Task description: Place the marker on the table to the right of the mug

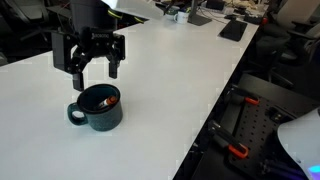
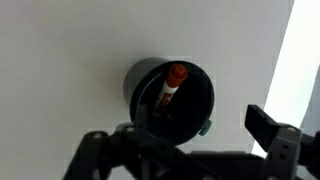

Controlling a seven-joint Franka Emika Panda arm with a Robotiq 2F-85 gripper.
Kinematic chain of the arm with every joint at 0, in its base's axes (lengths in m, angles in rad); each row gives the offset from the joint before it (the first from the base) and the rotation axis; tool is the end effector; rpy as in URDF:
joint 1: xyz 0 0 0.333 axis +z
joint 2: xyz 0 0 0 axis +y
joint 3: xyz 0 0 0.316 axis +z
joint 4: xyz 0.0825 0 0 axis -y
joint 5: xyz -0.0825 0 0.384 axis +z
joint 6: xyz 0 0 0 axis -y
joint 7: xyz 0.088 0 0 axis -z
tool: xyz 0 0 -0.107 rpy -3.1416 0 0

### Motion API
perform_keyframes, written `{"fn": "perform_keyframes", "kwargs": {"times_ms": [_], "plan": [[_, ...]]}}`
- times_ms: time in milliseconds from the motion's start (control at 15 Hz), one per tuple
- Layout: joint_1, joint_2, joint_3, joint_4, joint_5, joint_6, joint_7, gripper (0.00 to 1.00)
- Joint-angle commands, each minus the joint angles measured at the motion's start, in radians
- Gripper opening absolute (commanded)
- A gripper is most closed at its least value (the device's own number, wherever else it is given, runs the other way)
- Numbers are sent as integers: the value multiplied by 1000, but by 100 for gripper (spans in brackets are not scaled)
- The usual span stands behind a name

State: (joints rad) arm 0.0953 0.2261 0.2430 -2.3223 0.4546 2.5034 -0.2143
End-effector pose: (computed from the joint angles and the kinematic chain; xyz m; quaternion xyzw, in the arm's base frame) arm 0.4885 0.1706 0.2422 -0.9836 -0.0857 0.0330 0.1553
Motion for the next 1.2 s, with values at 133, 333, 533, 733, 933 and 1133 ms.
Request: {"fn": "perform_keyframes", "kwargs": {"times_ms": [133, 333, 533, 733, 933, 1133], "plan": [[1, 19, -3, 15, -2, -7, -1, 100], [3, 39, -6, 28, -17, -8, 11, 100], [3, 55, -6, 37, -28, -6, 14, 76], [1, 74, -3, 48, -30, -7, 10, 70], [1, 101, -1, 62, -33, -9, 8, 60], [1, 129, 0, 76, -40, -14, 11, 66]]}}
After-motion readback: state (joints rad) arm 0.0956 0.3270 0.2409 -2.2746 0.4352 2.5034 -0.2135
